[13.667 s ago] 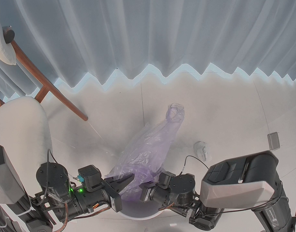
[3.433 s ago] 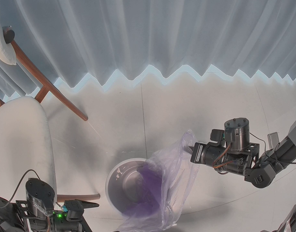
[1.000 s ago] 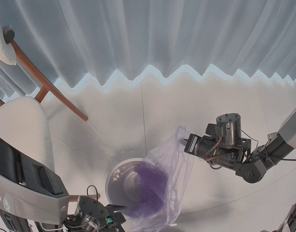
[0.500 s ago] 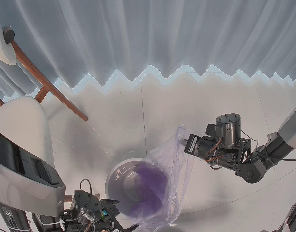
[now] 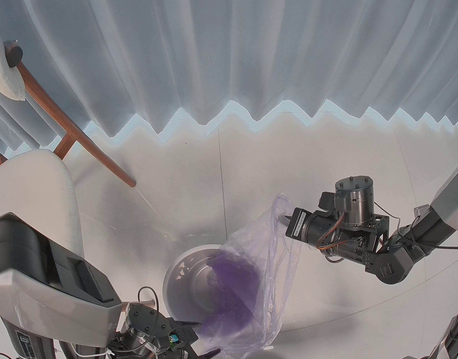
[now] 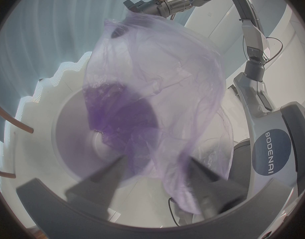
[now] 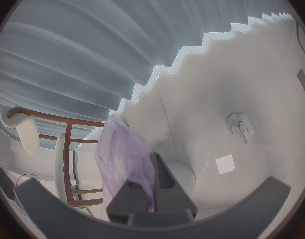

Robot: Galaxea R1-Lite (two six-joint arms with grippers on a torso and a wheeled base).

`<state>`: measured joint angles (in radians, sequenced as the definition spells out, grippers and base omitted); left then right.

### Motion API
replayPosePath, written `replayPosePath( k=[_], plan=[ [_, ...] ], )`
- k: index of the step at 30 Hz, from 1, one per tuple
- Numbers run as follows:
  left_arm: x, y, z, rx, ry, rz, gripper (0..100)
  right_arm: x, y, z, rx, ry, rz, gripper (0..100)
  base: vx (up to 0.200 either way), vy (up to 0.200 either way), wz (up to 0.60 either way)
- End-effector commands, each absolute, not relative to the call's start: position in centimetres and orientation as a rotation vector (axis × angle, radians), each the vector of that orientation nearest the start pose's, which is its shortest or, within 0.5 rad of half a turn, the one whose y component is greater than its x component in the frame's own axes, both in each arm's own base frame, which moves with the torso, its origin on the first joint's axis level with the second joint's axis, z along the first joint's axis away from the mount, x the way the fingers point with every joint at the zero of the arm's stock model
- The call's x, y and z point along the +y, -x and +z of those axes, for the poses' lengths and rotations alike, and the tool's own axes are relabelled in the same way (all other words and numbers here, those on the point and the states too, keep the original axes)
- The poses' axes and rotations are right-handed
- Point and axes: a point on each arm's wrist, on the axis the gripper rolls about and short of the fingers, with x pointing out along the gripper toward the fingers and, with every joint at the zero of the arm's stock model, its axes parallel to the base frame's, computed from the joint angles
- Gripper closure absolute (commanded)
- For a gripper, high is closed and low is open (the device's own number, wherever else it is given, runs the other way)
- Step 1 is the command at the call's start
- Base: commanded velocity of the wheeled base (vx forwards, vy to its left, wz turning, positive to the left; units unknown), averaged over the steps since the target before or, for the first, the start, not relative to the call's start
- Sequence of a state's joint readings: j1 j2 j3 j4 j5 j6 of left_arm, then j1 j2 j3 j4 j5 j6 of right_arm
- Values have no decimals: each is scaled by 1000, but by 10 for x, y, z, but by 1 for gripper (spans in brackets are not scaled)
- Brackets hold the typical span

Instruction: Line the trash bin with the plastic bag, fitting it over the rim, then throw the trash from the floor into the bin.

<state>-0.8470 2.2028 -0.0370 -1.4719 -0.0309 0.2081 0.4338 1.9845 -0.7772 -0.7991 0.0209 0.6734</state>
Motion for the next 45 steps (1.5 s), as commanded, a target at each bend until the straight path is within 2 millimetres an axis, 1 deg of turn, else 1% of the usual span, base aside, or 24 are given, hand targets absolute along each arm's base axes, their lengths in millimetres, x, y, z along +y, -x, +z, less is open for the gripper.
replayPosePath(
  k=[1, 6, 7, 8, 10, 12, 13, 16, 21, 22, 23, 25, 28, 31, 34, 35, 36, 39, 45],
  plan=[
    [-166, -146, -13, 577, -474, -913, 100, 146, -315, 99, 533, -569, 296, 100, 0, 0, 0],
    [-164, -147, -10, 569, -466, -903, 100, 147, -315, 98, 534, -569, 295, 100, 0, 0, 0],
    [-164, -148, -4, 542, -453, -899, 100, 146, -315, 99, 532, -570, 297, 100, 0, 0, 0],
    [-164, -148, -4, 542, -453, -899, 100, 146, -315, 99, 532, -570, 297, 100, 0, 0, 0],
    [-160, -151, 6, 496, -423, -872, 100, 146, -315, 98, 533, -568, 296, 100, 0, 0, 0],
    [-158, -154, 8, 490, -410, -857, 100, 146, -314, 98, 534, -566, 296, 100, 0, 0, 0],
    [-153, -160, 14, 470, -376, -802, 100, 147, -316, 97, 529, -565, 298, 100, 0, 0, 0],
    [-145, -168, 23, 448, -328, -737, 100, 148, -317, 97, 496, -571, 312, 100, 0, 0, 0],
    [-132, -180, 31, 439, -228, -629, 100, 146, -320, 90, 486, -551, 309, 100, 0, 0, 0],
    [-132, -180, 31, 440, -225, -625, 100, 146, -320, 90, 486, -550, 310, 100, 0, 0, 0],
    [-129, -185, 32, 436, -199, -575, 100, 144, -322, 89, 471, -539, 310, 100, 0, 0, 0],
    [-125, -188, 34, 434, -190, -540, 100, 144, -323, 90, 454, -538, 316, 100, 0, 0, 0],
    [-120, -191, 33, 435, -180, -507, 100, 145, -326, 90, 446, -541, 319, 100, 0, 0, 0],
    [-118, -201, 35, 419, -160, -474, 100, 146, -328, 89, 446, -542, 319, 100, 0, 0, 0],
    [-117, -212, 38, 383, -143, -411, 100, 147, -332, 87, 441, -543, 318, 100, 0, 0, 0],
    [-117, -212, 38, 383, -143, -411, 100, 147, -332, 87, 441, -543, 318, 100, 0, 0, 0],
    [-117, -218, 40, 362, -137, -368, 100, 147, -334, 87, 411, -549, 325, 100, 0, 0, 0],
    [-118, -222, 42, 347, -130, -342, 100, 148, -337, 83, 357, -553, 341, 100, 0, 0, 0],
    [-118, -238, 40, 319, -142, -196, 100, 146, -343, 73, 283, -484, 338, 100, 0, 0, 0]
  ],
)
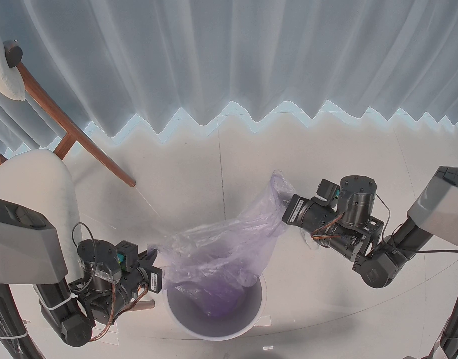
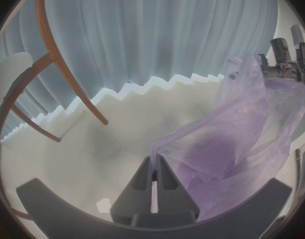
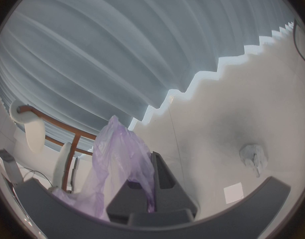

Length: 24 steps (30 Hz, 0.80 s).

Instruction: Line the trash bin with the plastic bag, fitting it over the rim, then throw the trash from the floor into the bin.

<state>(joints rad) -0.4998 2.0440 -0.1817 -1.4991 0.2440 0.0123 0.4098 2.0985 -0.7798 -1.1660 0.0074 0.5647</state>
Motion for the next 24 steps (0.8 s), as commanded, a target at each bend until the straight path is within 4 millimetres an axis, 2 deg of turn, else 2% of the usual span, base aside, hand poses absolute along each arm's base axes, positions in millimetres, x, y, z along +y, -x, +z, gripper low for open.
replayPosePath(
  k=[1, 2, 11, 18, 24],
  plan=[
    [-119, -240, 40, 316, -142, -184, 100, 146, -343, 70, 286, -474, 333, 100, 0, 0, 0],
    [-120, -243, 40, 310, -140, -181, 100, 147, -345, 61, 303, -458, 324, 100, 0, 0, 0],
    [-124, -257, 37, 304, -125, -120, 100, 153, -359, 33, 255, -424, 295, 100, 0, 0, 0],
    [-129, -255, 46, 281, -106, -120, 100, 154, -363, 31, 235, -424, 278, 100, 0, 0, 0],
    [-135, -269, 48, 284, -90, -30, 100, 158, -371, 25, 216, -435, 267, 100, 0, 0, 0]
  ],
)
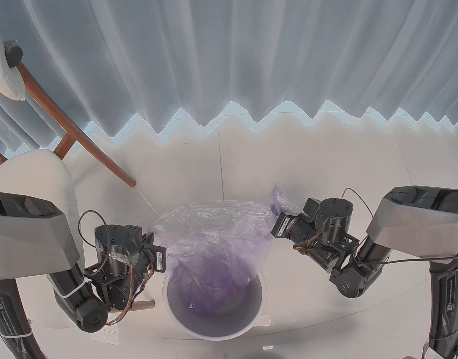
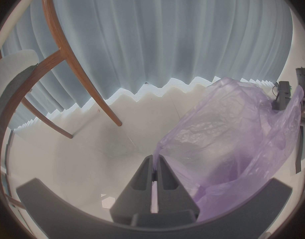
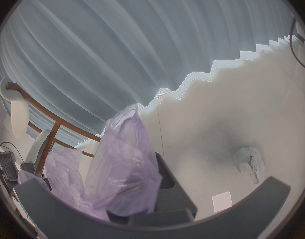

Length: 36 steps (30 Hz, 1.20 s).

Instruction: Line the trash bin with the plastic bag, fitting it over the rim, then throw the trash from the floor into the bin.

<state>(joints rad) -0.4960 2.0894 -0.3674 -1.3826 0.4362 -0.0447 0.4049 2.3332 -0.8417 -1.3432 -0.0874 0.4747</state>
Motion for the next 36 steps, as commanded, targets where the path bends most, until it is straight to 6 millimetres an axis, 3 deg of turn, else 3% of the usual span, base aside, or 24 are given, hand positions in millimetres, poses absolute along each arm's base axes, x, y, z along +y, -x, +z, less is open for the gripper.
replayPosePath(
  k=[1, 8, 16, 22, 23, 29, 32, 36],
  plan=[
    [-135, -270, 47, 286, -89, -23, 100, 158, -372, 24, 211, -437, 265, 100, 0, 0, 0],
    [-130, -277, 32, 341, -112, 19, 100, 157, -375, 25, 202, -445, 249, 100, 0, 0, 0],
    [-125, -265, 10, 431, -150, 21, 100, 158, -376, 1, 256, -426, 234, 100, 0, 0, 0],
    [-126, -266, 12, 412, -139, 15, 100, 156, -377, 3, 248, -431, 234, 100, 0, 0, 0],
    [-126, -264, 13, 410, -140, 15, 0, 156, -377, 4, 244, -433, 237, 0, 0, 0, 0],
    [-125, -259, 14, 414, -141, 7, 0, 153, -374, 15, 220, -458, 240, 0, 0, 0, 0],
    [-126, -257, 23, 379, -124, -1, 0, 151, -370, 28, 209, -495, 243, 0, 0, 0, 0],
    [-127, -238, 52, 307, -90, -38, 0, 144, -345, 60, 226, -512, 313, 0, 0, 0, 0]
  ],
)
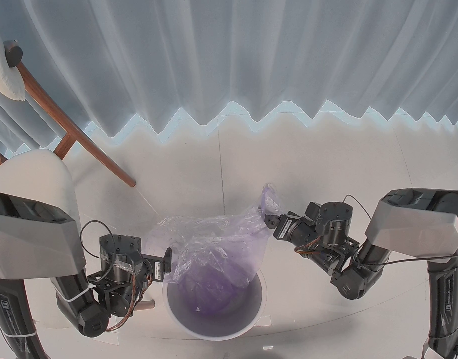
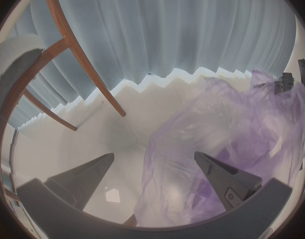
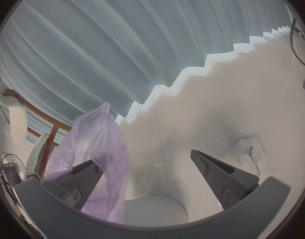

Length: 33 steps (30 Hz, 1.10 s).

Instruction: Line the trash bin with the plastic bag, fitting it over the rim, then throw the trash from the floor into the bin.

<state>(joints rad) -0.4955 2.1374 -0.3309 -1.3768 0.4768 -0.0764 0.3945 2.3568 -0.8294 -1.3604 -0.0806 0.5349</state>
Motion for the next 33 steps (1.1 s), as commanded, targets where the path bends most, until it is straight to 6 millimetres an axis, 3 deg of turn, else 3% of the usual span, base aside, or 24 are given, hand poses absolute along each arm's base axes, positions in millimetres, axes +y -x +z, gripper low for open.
replayPosePath(
  k=[1, 5, 11, 12, 15, 19, 25, 33],
  plan=[
    [-127, -236, 54, 304, -89, -41, 0, 143, -344, 63, 224, -513, 317, 0, 0, 0, 0],
    [-123, -210, 68, 289, -68, -83, 0, 135, -321, 94, 274, -507, 362, 0, 0, 0, 0],
    [-116, -200, 92, 204, -22, -91, 0, 131, -311, 102, 376, -496, 365, 0, 0, 0, 0],
    [-117, -200, 111, 129, 20, -106, 0, 131, -310, 106, 373, -508, 374, 0, 0, 0, 0],
    [-121, -197, 142, 10, 89, -170, 0, 130, -307, 112, 366, -536, 377, 0, 0, 0, 0],
    [-117, -188, 163, -62, 127, -195, 0, 130, -307, 115, 358, -539, 381, 0, 0, 0, 0],
    [-120, -176, 177, -130, 109, -411, 0, 134, -305, 114, 365, -543, 393, 0, 0, 0, 0],
    [-127, -182, 162, -31, 198, -561, 0, 139, -303, 115, 364, -546, 409, 0, -125, 0, 0]
  ],
)
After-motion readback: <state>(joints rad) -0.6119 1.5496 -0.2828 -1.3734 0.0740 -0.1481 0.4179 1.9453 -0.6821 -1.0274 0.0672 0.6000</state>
